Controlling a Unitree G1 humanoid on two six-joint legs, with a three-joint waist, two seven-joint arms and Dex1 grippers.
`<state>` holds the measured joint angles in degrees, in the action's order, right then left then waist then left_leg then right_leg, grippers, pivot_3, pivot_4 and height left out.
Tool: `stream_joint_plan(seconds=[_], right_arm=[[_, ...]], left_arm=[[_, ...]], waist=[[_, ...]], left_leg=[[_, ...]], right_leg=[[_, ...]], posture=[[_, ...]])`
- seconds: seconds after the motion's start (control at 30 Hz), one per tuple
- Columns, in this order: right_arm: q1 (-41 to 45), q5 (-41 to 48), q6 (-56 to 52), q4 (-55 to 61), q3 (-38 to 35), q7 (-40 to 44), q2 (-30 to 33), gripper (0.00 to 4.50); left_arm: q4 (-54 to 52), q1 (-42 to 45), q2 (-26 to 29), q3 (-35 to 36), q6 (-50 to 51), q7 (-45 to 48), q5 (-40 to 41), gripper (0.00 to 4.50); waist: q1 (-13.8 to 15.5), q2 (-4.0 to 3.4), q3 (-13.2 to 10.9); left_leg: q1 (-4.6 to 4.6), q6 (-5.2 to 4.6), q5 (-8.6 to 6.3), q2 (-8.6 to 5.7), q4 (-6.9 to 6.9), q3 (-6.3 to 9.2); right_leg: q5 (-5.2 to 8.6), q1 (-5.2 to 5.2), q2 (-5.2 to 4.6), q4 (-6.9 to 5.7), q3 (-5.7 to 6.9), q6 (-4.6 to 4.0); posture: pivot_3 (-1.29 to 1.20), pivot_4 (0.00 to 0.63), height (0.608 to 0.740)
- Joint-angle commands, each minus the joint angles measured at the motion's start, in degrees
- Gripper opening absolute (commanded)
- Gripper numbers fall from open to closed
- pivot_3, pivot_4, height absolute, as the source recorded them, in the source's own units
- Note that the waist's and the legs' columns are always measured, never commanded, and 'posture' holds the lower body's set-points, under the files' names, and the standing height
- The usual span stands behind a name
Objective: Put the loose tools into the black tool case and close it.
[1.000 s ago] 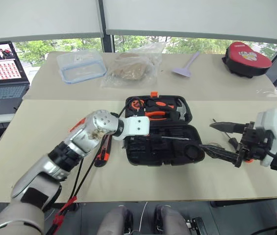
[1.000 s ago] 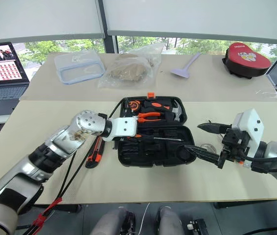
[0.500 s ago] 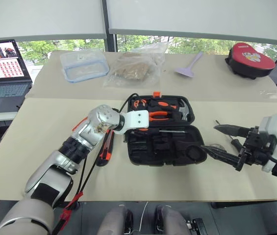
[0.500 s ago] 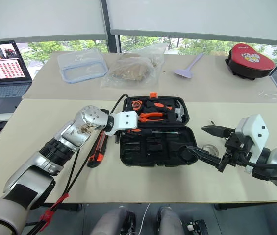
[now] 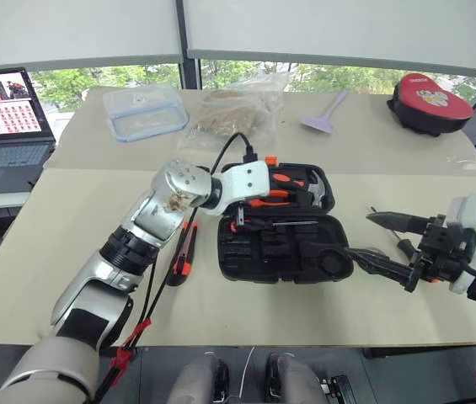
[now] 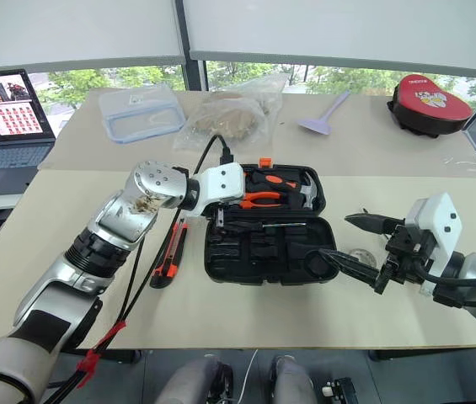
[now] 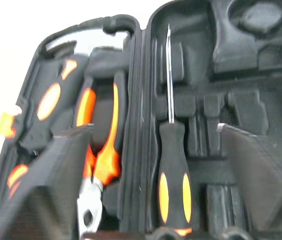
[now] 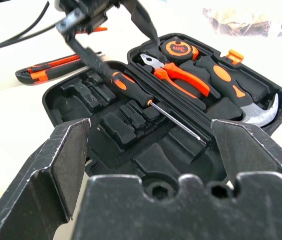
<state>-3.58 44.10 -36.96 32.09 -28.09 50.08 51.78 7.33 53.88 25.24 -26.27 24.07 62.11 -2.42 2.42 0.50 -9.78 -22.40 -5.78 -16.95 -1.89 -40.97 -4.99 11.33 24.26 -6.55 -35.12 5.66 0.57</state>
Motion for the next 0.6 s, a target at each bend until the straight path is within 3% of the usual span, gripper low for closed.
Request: stream_joint_plan(seconds=[0.03, 0.1, 0.27, 0.6], right_arm=[[0.19, 1.16, -0.15, 1.20, -1.74, -0.03, 0.60, 4.50], [0.18, 1.19, -0.19, 1.18, -1.84, -0.10, 0.62, 4.50], [-0.28, 0.96, -0.24, 1.09, -2.36, -0.32, 0.57, 4.50], [-2.26, -5.02, 3.21, -5.13, -5.55, -0.55, 0.64, 4.50]], left_arm=[[2.85, 0.41, -1.33, -1.00, -3.75, -0.33, -1.65, 2.41], [5.52, 0.60, -2.41, -1.61, -5.52, -0.79, -2.54, 1.58], [11.26, 1.21, -4.69, -4.18, -8.08, -0.49, -5.46, 0.03], [18.85, 0.60, -6.73, -5.13, -12.44, -3.66, -10.45, 0.03]], waist=[[0.03, 0.00, 0.00], [0.10, 0.00, 0.00], [0.10, 0.01, 0.00], [0.54, 0.01, 0.03]], left_leg=[[0.00, 0.00, 0.00, 0.00, 0.00, 0.00], [-0.01, 0.00, 0.00, -0.02, -0.01, 0.00], [-0.02, -0.01, 0.00, -0.03, -0.02, 0.00], [0.01, -0.28, -0.16, -0.04, -0.24, 0.00]], right_leg=[[0.00, 0.00, 0.00, 0.00, 0.00, 0.00], [0.00, -0.01, 0.00, 0.01, 0.01, 0.00], [0.00, 0.00, -0.01, 0.01, 0.01, 0.01], [-0.08, -0.12, -0.15, 0.01, 0.00, 0.13]], posture=[[0.00, 0.150, 0.728], [0.00, 0.150, 0.728], [0.00, 0.150, 0.728], [0.00, 0.150, 0.728]])
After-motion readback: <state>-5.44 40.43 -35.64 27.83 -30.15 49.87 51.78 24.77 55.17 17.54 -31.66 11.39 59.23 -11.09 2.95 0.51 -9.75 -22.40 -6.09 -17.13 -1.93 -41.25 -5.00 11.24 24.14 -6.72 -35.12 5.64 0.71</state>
